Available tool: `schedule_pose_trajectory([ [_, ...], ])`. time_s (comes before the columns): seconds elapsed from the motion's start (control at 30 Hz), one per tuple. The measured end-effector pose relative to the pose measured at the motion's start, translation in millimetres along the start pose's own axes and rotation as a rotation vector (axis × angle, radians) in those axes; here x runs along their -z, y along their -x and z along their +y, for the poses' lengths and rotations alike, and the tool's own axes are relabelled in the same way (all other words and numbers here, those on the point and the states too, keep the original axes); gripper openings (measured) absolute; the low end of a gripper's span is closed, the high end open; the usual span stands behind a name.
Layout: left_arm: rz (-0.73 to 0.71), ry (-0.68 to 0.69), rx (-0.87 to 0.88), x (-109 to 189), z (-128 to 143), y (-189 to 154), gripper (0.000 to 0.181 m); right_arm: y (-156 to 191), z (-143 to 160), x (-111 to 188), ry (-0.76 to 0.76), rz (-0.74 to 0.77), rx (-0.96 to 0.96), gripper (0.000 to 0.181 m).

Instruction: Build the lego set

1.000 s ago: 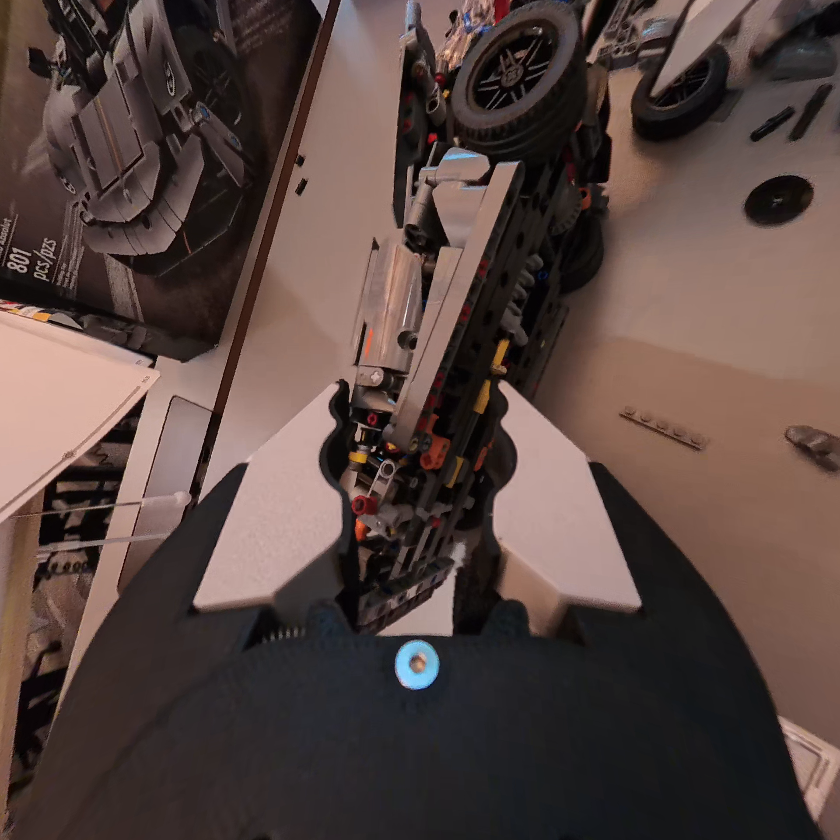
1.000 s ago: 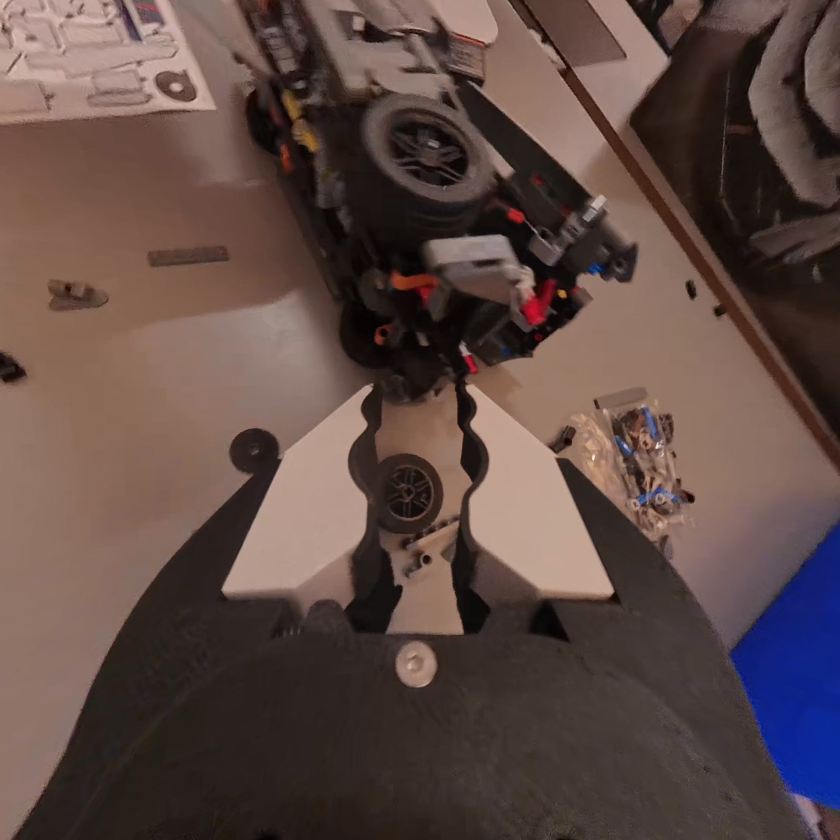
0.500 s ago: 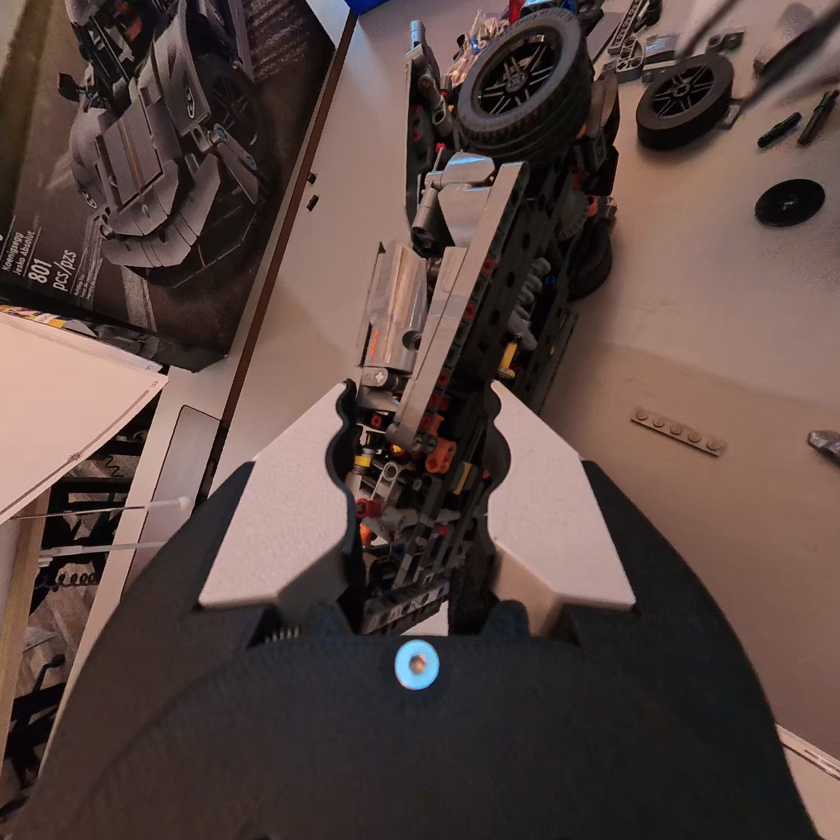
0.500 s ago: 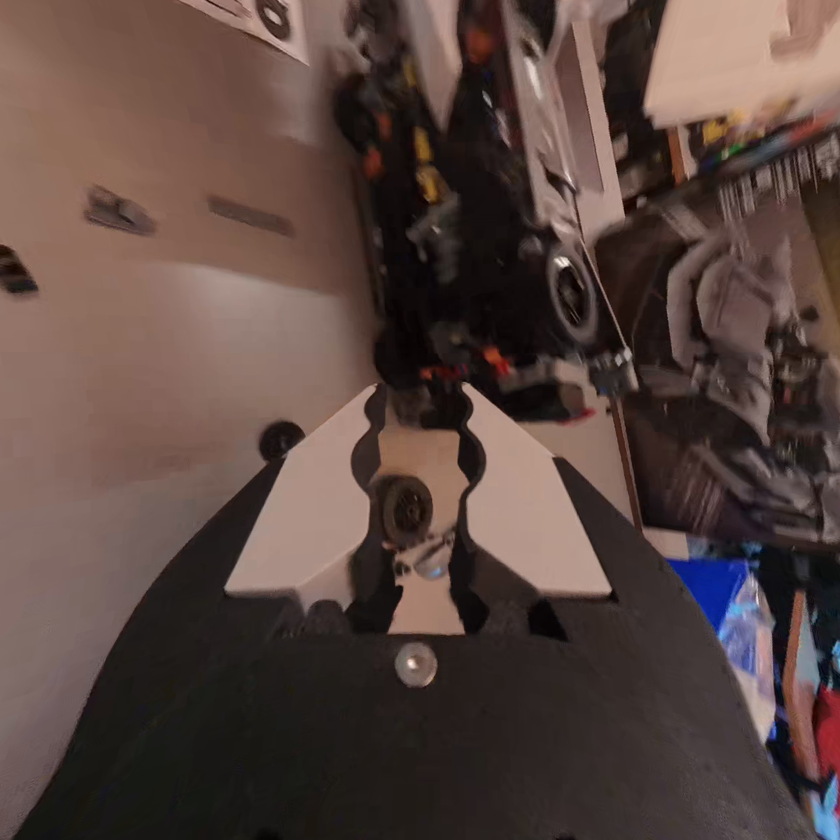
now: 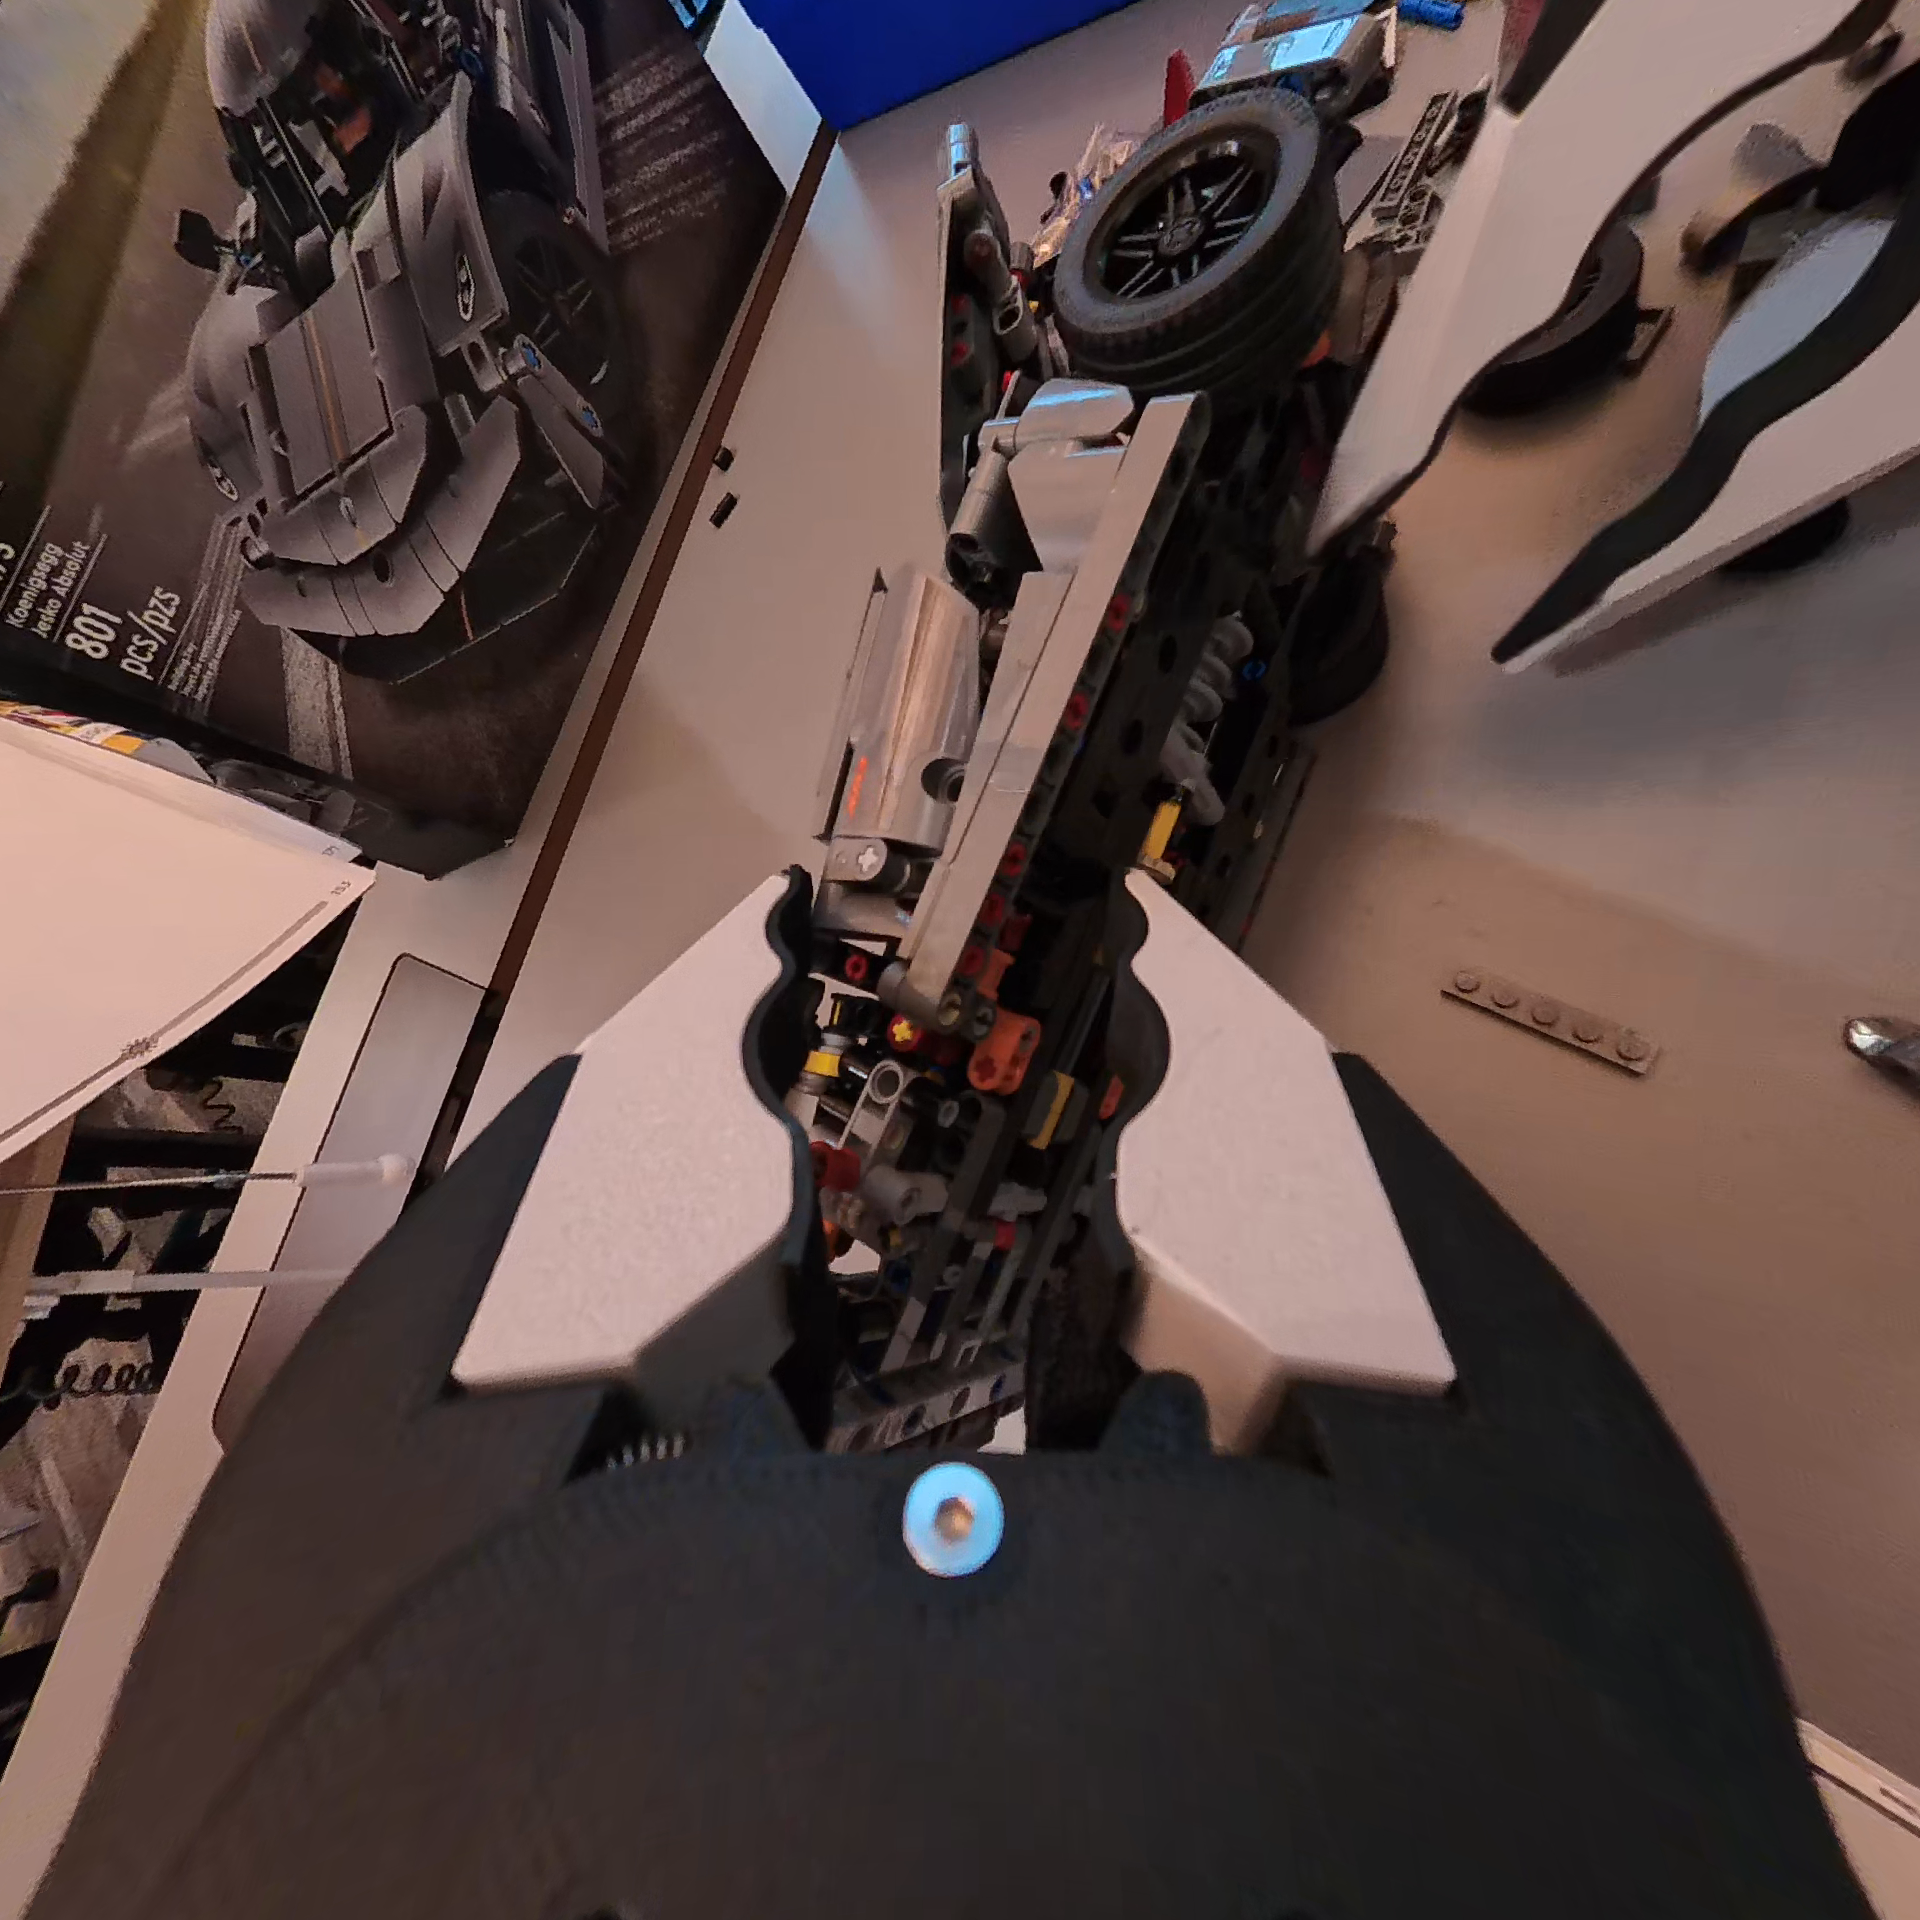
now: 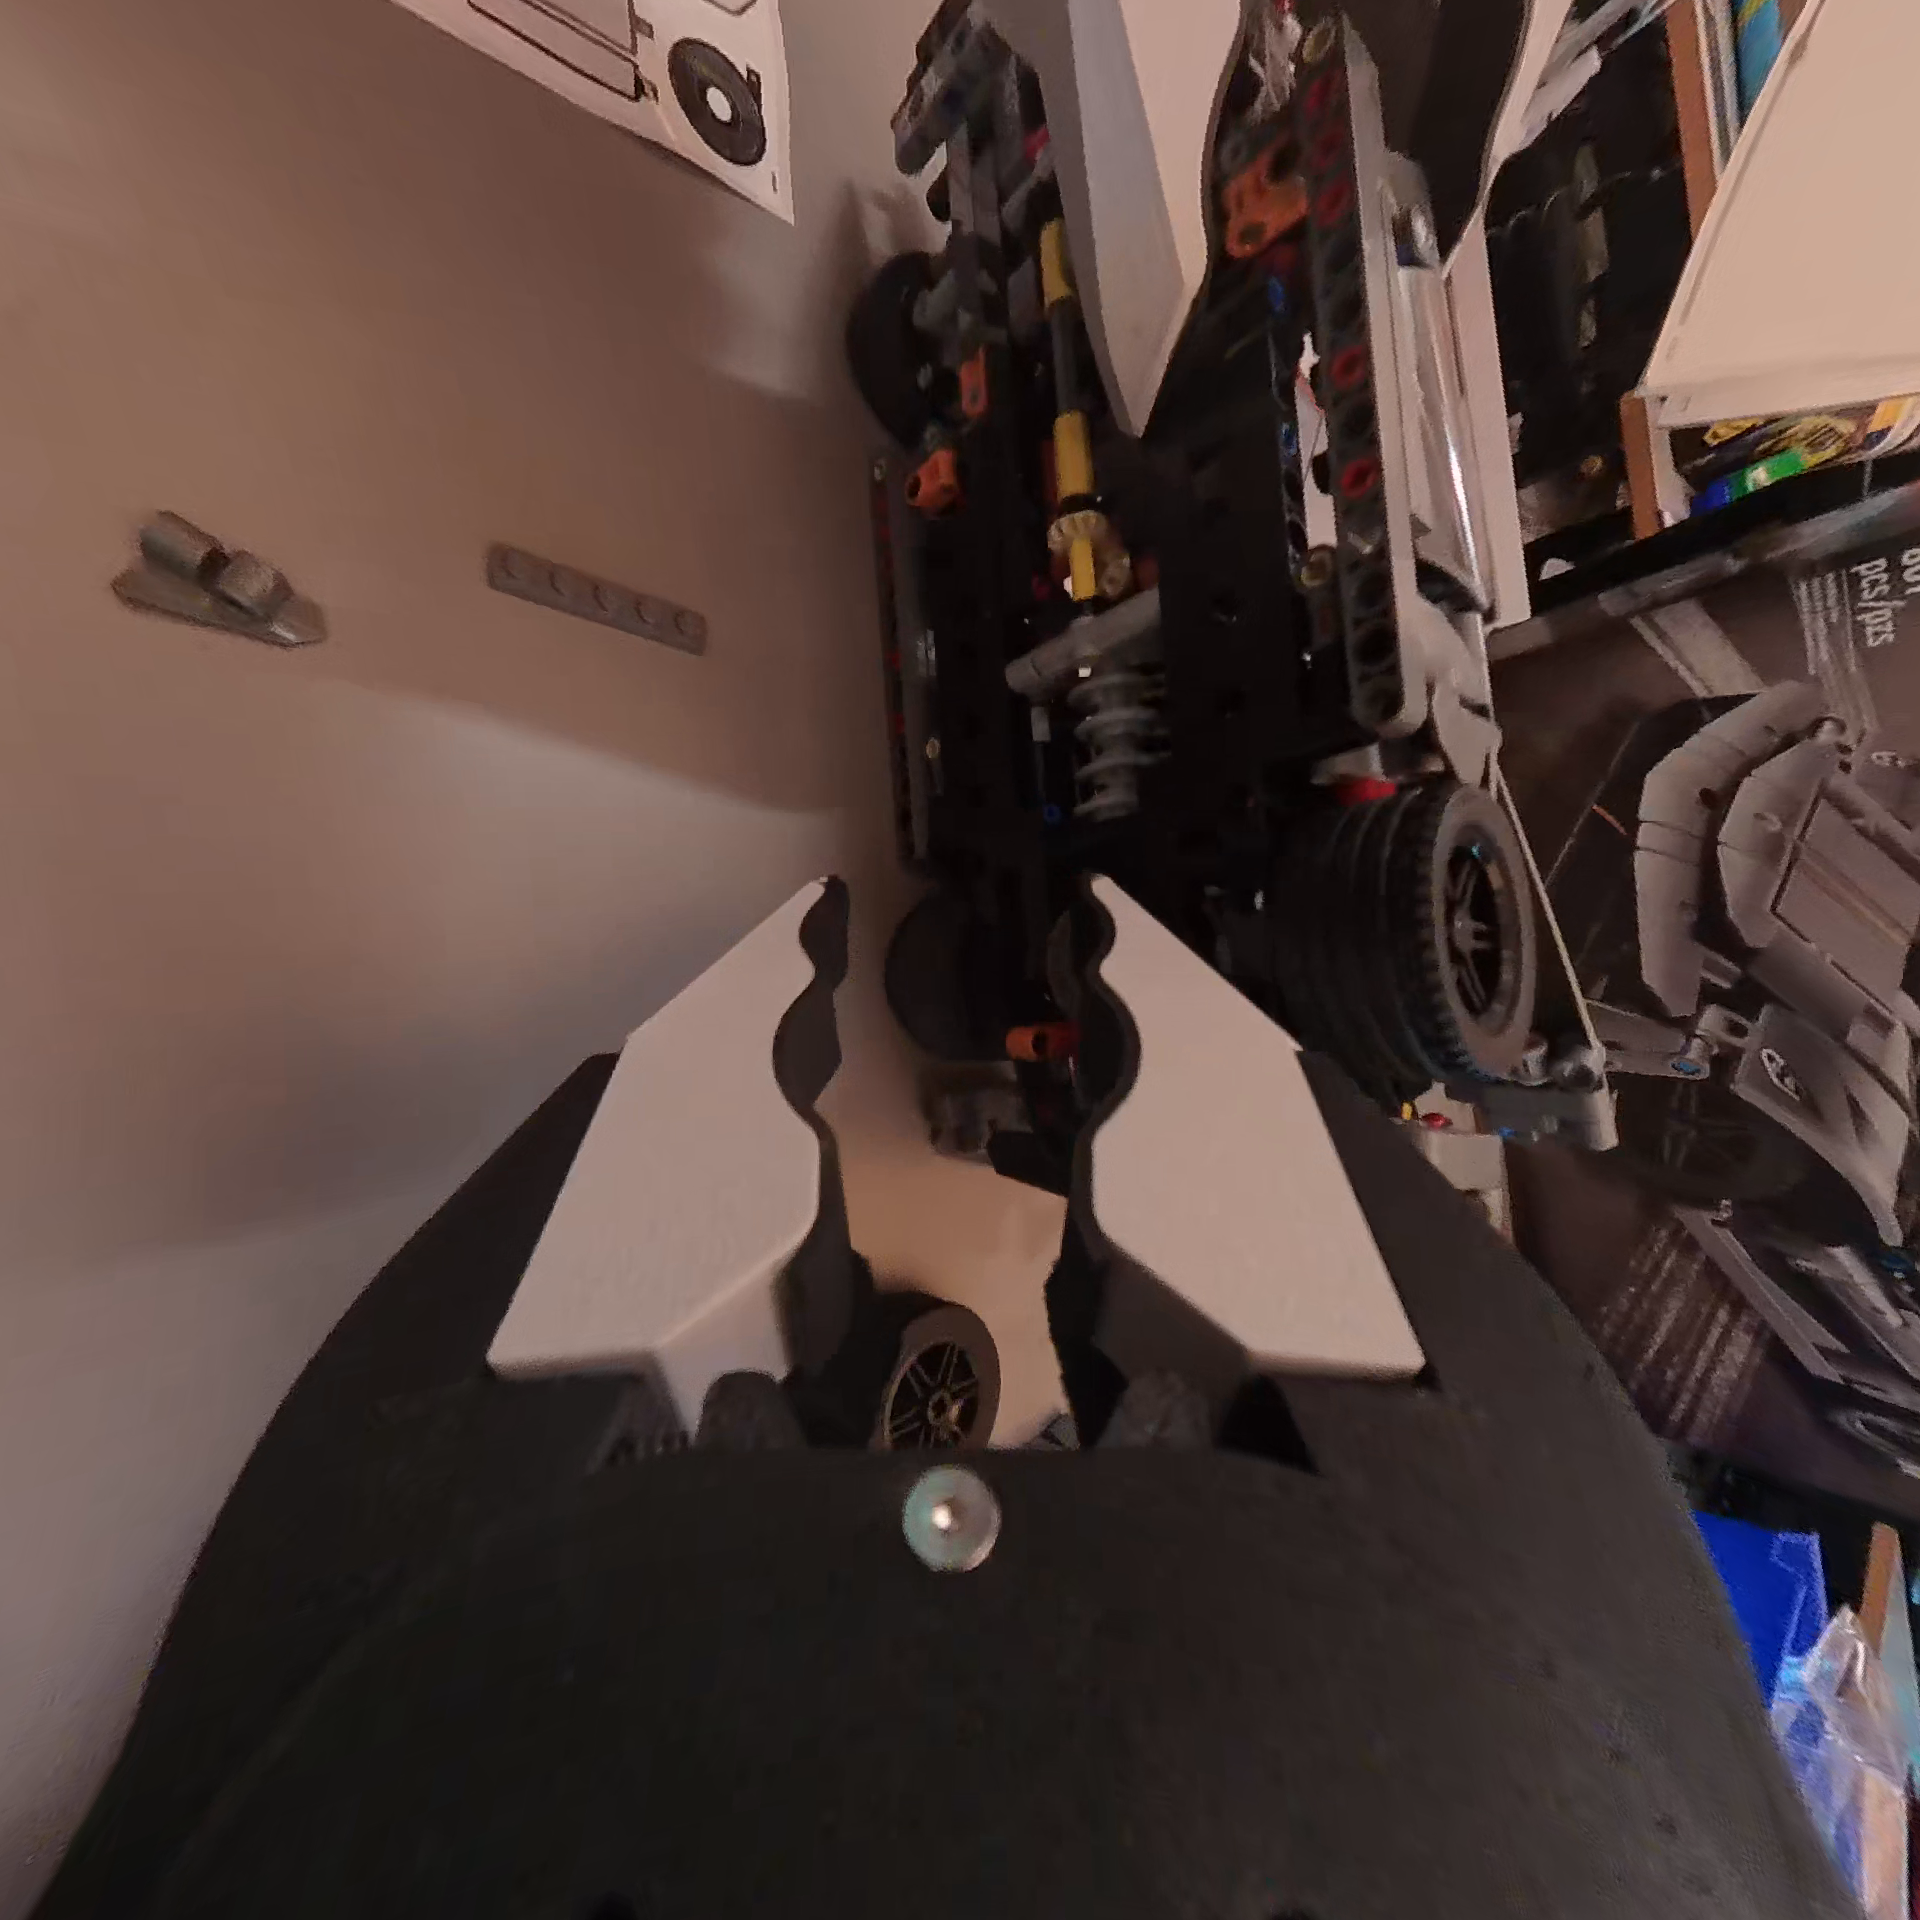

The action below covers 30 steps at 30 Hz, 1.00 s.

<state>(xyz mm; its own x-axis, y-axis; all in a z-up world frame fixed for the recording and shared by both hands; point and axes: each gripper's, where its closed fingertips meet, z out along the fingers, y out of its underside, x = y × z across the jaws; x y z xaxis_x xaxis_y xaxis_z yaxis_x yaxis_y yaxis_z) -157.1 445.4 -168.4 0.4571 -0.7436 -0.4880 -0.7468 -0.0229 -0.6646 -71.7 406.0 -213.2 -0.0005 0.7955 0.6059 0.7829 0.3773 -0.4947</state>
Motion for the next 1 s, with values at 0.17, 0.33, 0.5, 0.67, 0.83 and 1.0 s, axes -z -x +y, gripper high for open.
schedule_pose_trajectory([
  [0.17,-0.006,0.003,-0.004,0.0,0.0,0.1,0.055,-3.2,0.3,-6.4,0.031,0.057,0.031,0.045],
  [0.33,-0.012,0.006,-0.018,0.3,0.1,-0.3,0.054,5.7,7.7,-13.0,0.083,0.040,0.054,0.040],
  [0.5,-0.009,0.006,-0.042,3.6,1.3,0.0,0.053,-2.1,8.6,4.6,0.048,0.054,-0.003,0.036],
  [0.67,0.017,0.005,-0.025,8.5,2.2,0.9,0.049,-3.6,21.9,1.8,0.074,0.049,-0.019,0.037],
  [0.83,0.015,0.010,-0.029,7.5,2.7,0.7,0.049,-3.3,17.7,-0.8,0.071,0.036,-0.006,0.037],
  [1.0,0.021,-0.003,-0.029,7.1,2.2,0.1,0.049,-2.9,10.1,-8.2,0.049,0.044,0.017,0.038],
])
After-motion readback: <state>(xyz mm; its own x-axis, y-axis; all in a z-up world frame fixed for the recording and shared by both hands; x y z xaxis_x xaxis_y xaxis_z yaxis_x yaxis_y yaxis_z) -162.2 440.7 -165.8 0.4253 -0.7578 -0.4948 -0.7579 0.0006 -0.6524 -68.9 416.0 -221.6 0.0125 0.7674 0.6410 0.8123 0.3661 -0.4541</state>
